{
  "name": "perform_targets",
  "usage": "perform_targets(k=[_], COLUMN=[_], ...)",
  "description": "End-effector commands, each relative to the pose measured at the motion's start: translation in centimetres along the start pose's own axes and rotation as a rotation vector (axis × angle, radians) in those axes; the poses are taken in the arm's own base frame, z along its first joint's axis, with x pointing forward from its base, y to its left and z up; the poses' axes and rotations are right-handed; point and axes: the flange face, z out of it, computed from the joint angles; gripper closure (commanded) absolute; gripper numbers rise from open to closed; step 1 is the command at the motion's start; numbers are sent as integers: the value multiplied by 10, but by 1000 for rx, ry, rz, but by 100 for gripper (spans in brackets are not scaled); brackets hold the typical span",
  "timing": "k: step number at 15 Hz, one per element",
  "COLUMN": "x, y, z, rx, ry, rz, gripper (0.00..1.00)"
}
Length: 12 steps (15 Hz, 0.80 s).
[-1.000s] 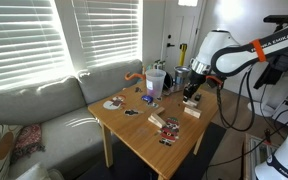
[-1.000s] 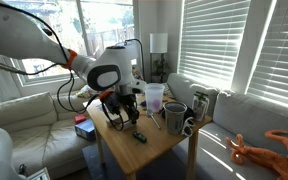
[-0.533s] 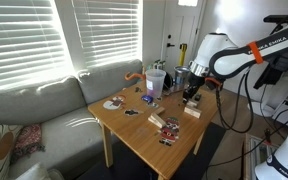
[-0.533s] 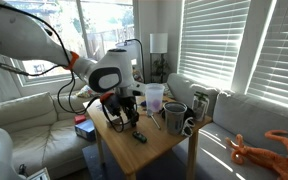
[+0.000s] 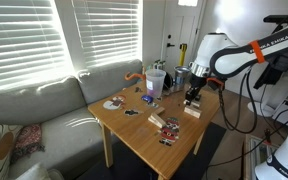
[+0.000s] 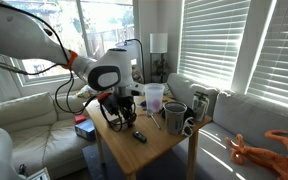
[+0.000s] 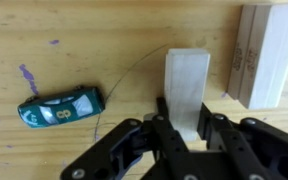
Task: Put the toy car on the table, then move the right wooden blocks in line with the middle blocks and put the toy car on the wooden blocks
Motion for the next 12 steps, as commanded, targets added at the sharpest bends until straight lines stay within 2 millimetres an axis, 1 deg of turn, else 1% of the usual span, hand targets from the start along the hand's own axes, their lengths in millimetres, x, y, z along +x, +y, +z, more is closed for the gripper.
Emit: perform_targets(k=[1,8,11,12], x=[-17,-31,-33,-32], y=[-7,-9,-6,-5], z=[-4,-1,-2,-3], rx=[1,4,10,22], ry=[4,3,11,16], rz=[-29,-24,-26,-24], gripper=[93,93,93,61])
